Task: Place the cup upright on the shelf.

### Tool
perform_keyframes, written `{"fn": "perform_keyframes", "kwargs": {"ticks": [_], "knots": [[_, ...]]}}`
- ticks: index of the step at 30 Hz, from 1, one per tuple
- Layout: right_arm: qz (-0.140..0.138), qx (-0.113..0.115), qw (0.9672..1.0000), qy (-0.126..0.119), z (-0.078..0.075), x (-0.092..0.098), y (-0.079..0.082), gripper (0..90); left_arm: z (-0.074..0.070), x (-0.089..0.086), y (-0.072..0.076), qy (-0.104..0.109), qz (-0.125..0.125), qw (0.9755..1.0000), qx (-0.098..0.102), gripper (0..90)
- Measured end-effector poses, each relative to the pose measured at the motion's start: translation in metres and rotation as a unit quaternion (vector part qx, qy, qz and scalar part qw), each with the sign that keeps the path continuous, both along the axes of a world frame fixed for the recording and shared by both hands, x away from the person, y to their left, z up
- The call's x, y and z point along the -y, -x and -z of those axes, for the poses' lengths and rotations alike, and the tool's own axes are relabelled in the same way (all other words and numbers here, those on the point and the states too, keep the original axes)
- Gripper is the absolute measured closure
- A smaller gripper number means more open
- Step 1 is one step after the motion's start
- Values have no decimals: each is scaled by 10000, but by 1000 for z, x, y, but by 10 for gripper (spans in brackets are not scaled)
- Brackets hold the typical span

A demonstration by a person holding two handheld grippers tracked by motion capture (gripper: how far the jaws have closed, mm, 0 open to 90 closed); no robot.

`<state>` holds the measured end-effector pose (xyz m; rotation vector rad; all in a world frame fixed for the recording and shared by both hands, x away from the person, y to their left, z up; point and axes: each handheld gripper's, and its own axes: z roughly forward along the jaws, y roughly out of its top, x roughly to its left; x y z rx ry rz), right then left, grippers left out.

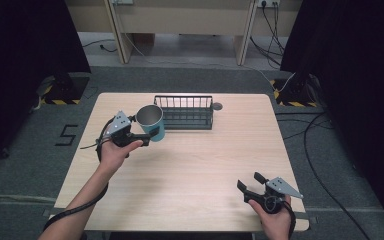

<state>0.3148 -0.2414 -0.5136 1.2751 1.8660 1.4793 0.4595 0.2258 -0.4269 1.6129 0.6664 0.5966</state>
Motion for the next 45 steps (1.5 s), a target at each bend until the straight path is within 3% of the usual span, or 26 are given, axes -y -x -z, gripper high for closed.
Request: {"fn": "perform_keyframes", "kwargs": {"ticks": [45], "knots": [[15, -41, 10000, -57, 0, 1, 0, 221, -15, 26, -40, -70, -83, 9999, -10, 152]]}}
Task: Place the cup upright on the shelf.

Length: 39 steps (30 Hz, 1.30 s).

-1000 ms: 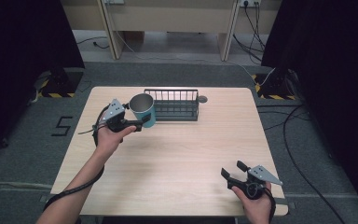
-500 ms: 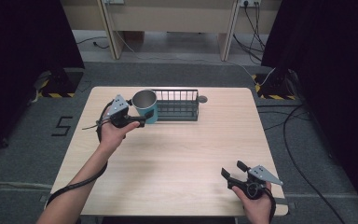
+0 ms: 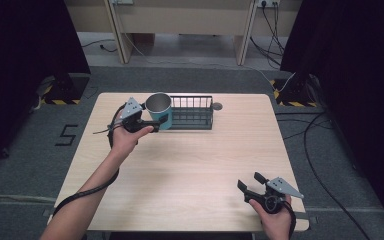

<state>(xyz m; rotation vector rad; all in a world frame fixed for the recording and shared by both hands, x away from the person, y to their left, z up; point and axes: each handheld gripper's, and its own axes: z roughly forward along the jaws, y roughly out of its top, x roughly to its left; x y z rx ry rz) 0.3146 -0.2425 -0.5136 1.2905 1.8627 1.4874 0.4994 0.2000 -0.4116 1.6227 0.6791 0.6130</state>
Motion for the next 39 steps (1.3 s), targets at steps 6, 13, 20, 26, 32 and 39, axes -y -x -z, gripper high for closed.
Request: {"fn": "perform_keyframes", "kwargs": {"ticks": [6, 13, 20, 26, 32, 39], "knots": [[-2, 2, 10000, -6, 0, 0, 0, 221, -4, 5, -4, 6, 15, 10000, 24, 152], [-3, 1, 10000, -13, 0, 0, 0, 222, -8, 7, -7, 33, 19, 10000, 41, 152], [2, -6, 10000, -22, 0, 0, 0, 222, -13, 10, -12, 55, 20, 10000, 54, 152], [5, -2, 10000, -37, 0, 1, 0, 223, -16, 12, -17, 91, -2, 9999, 52, 152], [15, 2, 10000, -53, 0, 1, 0, 224, -20, 18, -22, 99, 10, 9999, 56, 152], [8, 1, 10000, -47, 0, 2, 0, 227, -20, 23, -27, 86, 10, 10000, 38, 151]]}}
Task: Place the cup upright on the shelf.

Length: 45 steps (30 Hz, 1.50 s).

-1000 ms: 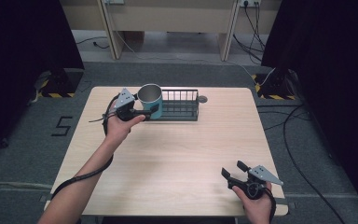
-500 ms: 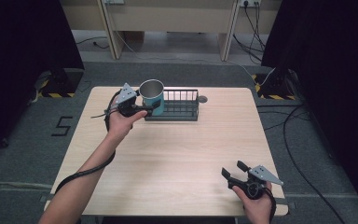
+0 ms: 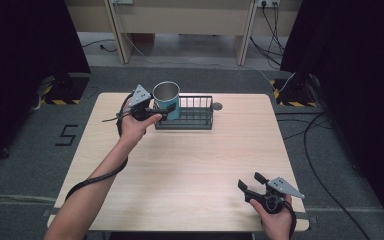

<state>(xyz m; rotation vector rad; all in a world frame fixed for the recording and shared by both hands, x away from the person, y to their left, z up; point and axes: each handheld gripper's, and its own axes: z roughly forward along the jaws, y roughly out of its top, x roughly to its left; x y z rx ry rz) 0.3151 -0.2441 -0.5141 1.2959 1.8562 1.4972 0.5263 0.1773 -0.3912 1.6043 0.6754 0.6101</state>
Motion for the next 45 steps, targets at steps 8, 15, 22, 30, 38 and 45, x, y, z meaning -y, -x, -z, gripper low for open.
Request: {"fn": "perform_keyframes", "kwargs": {"ticks": [8, 15, 22, 30, 38, 45], "knots": [[8, 12, 10000, 9, 0, 0, 0, 228, -1, 5, -7, 1, -33, 10000, -33, 151], [6, 1, 10000, 3, 0, 0, 0, 228, -4, 9, -12, -8, -90, 10000, -42, 151], [4, -26, 10000, -40, 0, 0, 0, 229, -6, 14, -19, -32, -176, 9998, -59, 151], [4, -48, 10000, -63, 0, 0, 0, 230, -6, 18, -28, -37, -258, 9996, -104, 151], [-2, -61, 10000, -51, 0, 0, 0, 232, -3, 22, -36, 25, -378, 9991, -179, 151], [-7, -41, 10000, -54, 0, 0, 0, 232, -1, 27, -42, 20, -435, 9988, -225, 151]]}}
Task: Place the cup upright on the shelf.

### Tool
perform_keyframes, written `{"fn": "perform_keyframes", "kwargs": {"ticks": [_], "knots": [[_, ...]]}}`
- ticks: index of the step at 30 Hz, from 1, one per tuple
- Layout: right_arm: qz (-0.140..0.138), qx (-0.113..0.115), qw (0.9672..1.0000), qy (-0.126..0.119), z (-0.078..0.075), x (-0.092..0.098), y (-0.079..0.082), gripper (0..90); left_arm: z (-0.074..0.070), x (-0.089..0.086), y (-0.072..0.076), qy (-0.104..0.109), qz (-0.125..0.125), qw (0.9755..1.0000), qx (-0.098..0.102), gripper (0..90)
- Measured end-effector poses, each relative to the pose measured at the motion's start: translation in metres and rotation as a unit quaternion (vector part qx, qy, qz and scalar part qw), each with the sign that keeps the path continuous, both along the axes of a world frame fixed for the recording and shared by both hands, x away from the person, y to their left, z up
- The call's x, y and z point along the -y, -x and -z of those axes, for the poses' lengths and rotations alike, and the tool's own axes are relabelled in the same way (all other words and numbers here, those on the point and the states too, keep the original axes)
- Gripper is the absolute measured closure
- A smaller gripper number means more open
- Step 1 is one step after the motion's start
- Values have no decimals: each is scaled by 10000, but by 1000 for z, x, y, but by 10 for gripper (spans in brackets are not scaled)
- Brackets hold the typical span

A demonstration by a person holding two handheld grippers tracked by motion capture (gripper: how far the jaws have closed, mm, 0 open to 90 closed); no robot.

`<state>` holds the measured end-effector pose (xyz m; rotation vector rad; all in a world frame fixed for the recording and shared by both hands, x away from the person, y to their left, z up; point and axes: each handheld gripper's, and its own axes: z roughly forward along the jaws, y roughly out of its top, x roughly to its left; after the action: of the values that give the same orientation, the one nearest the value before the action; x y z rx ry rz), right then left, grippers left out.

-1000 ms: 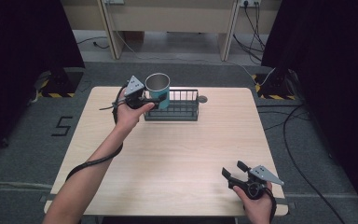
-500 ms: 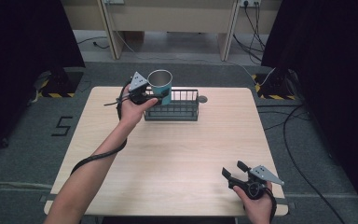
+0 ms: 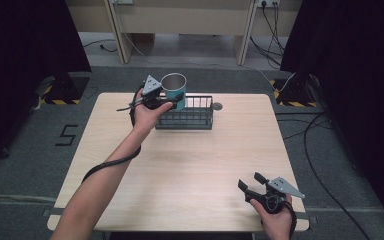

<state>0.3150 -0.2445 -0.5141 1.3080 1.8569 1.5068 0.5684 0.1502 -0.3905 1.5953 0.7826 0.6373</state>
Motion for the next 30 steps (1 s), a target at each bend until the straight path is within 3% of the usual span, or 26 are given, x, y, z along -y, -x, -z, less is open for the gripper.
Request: {"fn": "perform_keyframes", "kwargs": {"ticks": [30], "knots": [[-21, -19, 10000, -14, 0, 1, 0, 235, 20, 15, -22, -110, -327, 9989, -322, 151]]}}
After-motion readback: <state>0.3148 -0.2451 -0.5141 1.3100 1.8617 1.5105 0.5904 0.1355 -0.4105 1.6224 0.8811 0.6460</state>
